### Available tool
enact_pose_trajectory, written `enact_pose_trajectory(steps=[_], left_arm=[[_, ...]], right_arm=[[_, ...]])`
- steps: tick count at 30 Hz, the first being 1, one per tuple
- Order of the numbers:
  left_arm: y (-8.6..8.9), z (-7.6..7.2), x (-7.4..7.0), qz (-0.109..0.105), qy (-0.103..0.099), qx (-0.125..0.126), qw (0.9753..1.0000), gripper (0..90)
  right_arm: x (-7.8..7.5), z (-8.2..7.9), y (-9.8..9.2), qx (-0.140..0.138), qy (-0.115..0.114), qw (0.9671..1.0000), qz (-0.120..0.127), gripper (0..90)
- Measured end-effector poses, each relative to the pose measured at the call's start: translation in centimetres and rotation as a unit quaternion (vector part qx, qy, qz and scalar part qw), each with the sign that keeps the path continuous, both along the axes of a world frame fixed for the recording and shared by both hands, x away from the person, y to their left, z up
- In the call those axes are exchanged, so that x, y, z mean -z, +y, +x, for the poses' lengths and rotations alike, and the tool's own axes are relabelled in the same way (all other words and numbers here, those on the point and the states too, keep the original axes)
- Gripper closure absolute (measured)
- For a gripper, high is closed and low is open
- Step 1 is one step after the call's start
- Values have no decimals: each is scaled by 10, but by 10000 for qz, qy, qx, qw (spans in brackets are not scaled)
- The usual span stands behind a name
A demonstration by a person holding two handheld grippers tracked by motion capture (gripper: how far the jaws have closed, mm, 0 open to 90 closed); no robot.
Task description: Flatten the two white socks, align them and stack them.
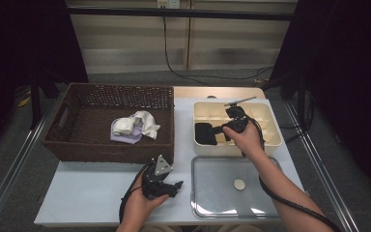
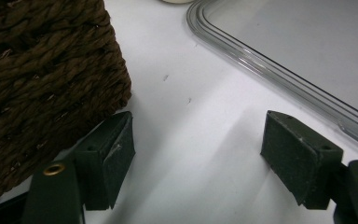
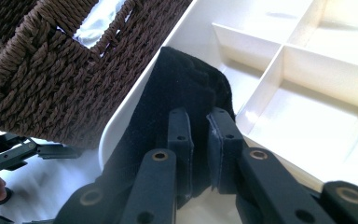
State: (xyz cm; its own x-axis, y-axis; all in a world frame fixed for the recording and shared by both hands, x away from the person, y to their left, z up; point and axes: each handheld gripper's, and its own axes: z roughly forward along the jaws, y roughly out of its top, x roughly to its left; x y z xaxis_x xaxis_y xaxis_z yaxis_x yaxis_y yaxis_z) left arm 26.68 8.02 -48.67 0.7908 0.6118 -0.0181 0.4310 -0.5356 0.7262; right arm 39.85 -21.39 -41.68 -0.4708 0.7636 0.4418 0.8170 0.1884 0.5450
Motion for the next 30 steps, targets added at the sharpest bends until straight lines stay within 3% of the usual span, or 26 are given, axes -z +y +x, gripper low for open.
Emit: enact_pose_trajectory(steps=[10, 18, 22, 26, 30], left_arm=[[0, 0, 0, -5, -3, 0, 10000, 251], [0, 0, 0, -33, 1, -12, 10000, 250], [0, 0, 0, -24, -3, -7, 10000, 250], [0, 0, 0, -19, -2, -2, 10000, 250], [0, 0, 0, -39, -1, -16, 10000, 250]], right_arm=[[-4, -3, 0, 10, -302, 9993, -200, 668], [-27, -1, -3, -28, -566, 9968, -561, 611], [-41, -2, 1, -188, -578, 9951, -786, 669], [-48, -1, 8, -453, -605, 9914, -1070, 808], [-49, 2, 11, -549, -554, 9906, -1124, 900]])
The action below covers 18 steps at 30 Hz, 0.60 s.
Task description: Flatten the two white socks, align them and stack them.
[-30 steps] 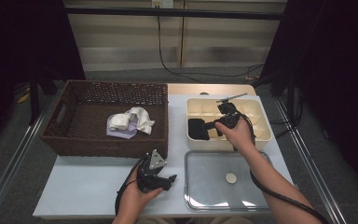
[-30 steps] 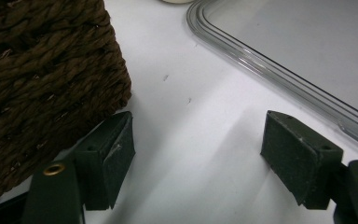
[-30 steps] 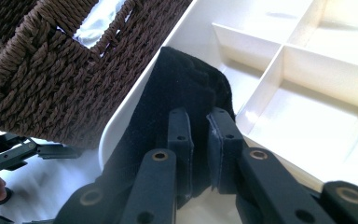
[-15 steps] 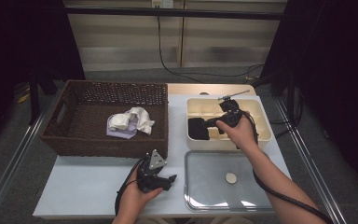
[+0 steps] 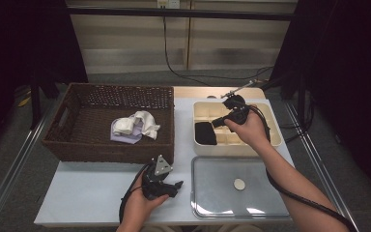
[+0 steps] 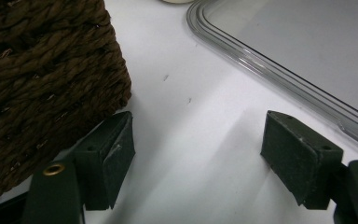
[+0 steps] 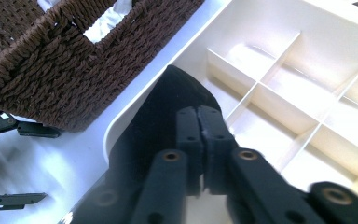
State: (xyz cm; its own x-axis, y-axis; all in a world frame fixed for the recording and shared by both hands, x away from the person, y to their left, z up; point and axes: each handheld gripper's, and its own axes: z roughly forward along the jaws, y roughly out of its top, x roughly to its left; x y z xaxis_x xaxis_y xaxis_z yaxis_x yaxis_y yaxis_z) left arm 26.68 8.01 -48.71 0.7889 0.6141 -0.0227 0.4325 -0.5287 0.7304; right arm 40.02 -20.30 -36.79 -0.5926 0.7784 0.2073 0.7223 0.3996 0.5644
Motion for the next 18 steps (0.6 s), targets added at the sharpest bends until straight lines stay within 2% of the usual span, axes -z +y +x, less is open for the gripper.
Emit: enact_pose_trajectory(steps=[4, 9, 11, 14, 18], left_arm=[[0, 0, 0, 2, 3, 0, 10000, 250], [0, 0, 0, 2, 10, 6, 10000, 250], [0, 0, 0, 3, 10, 7, 10000, 250], [0, 0, 0, 5, 11, 5, 10000, 250], [0, 0, 0, 11, 13, 6, 10000, 250]], right_arm=[[4, 1, 6, -68, 3, 9999, -142, 900], [13, 3, 12, -123, 43, 9999, -109, 900], [16, 2, 15, -113, -6, 9998, -190, 900], [24, 3, 17, -119, 42, 9997, -220, 900], [33, 2, 19, -130, 124, 9998, -119, 900]])
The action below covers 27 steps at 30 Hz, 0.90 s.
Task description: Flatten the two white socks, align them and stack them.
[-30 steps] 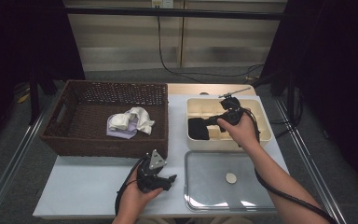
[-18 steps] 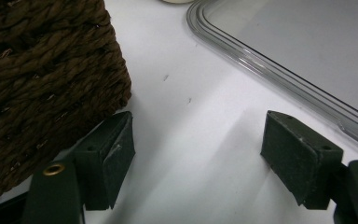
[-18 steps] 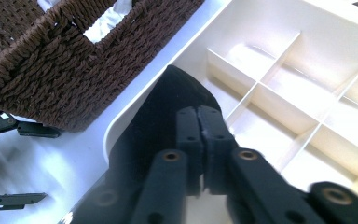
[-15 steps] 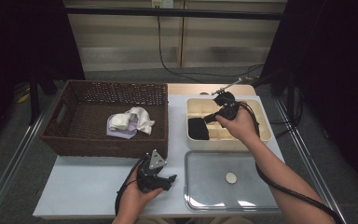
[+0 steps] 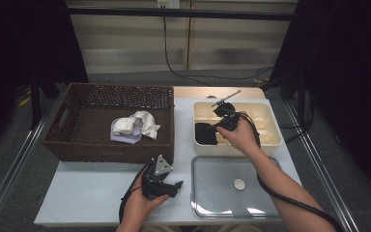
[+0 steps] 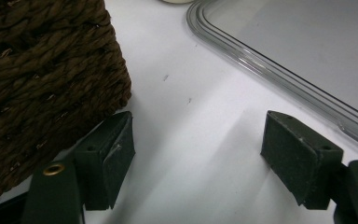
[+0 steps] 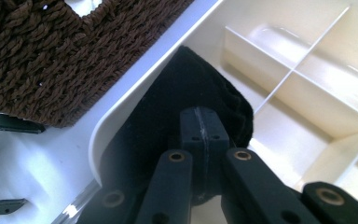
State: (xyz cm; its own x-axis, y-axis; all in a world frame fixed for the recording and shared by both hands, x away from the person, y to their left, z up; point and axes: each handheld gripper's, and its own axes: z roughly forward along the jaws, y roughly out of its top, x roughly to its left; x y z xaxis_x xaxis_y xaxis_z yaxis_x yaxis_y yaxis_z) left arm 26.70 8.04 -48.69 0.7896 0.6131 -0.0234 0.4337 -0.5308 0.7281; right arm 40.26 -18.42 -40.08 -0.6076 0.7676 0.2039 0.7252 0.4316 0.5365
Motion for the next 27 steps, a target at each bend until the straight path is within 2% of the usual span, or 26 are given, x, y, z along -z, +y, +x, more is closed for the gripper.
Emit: enact_pose_trajectory(steps=[10, 15, 17, 22, 27], left_arm=[[0, 0, 0, 10, -14, 3, 10000, 250], [0, 0, 0, -2, -11, -10, 10000, 250], [0, 0, 0, -1, -13, -4, 10000, 250], [0, 0, 0, -5, -8, -7, 10000, 250], [0, 0, 0, -1, -12, -5, 10000, 250]], right_arm=[[15, -8, 11, -190, 195, 9996, -7, 900], [27, -9, 23, -350, 366, 9986, -181, 900], [31, -9, 26, -434, 363, 9980, -295, 900], [39, -5, 25, -489, 520, 9974, -122, 900], [39, -6, 26, -551, 496, 9971, -181, 900]])
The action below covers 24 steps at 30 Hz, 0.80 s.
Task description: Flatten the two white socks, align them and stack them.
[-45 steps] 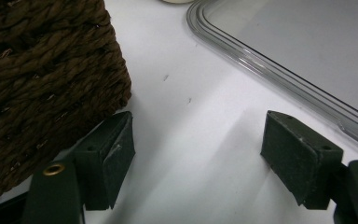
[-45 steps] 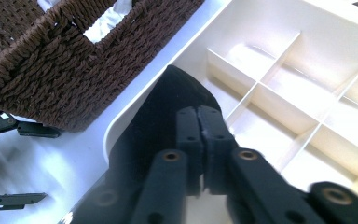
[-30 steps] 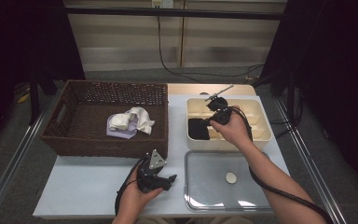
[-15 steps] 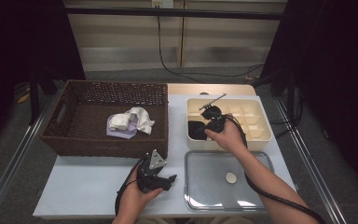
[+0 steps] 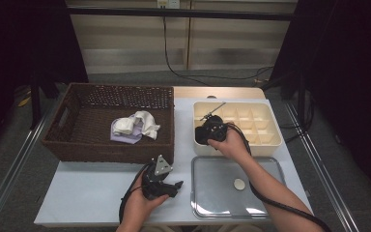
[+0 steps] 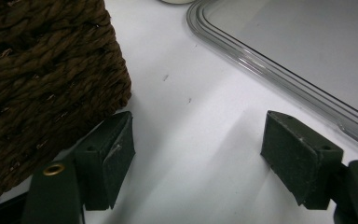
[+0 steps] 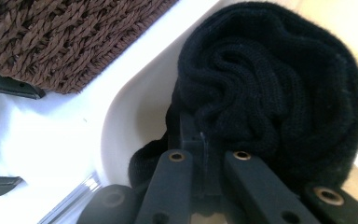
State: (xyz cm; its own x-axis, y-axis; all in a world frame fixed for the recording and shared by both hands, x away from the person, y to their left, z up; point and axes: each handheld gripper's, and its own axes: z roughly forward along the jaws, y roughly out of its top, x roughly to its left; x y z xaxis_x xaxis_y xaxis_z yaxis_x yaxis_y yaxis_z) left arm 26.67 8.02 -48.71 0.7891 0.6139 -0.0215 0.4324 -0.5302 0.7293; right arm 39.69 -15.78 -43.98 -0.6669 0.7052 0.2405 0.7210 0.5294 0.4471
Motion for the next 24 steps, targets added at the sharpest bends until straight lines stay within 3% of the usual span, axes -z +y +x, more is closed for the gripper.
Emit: enact_pose_trajectory(steps=[14, 20, 24], left_arm=[[0, 0, 0, 12, 11, 14, 10000, 250], [0, 0, 0, -1, 10, 6, 10000, 250], [0, 0, 0, -10, 11, 5, 10000, 250]], right_arm=[[-16, -5, -10, -9, -46, 10000, 82, 900], [-28, -6, -18, -13, -68, 10000, 25, 900], [-29, -5, -21, 18, -78, 10000, -2, 900]])
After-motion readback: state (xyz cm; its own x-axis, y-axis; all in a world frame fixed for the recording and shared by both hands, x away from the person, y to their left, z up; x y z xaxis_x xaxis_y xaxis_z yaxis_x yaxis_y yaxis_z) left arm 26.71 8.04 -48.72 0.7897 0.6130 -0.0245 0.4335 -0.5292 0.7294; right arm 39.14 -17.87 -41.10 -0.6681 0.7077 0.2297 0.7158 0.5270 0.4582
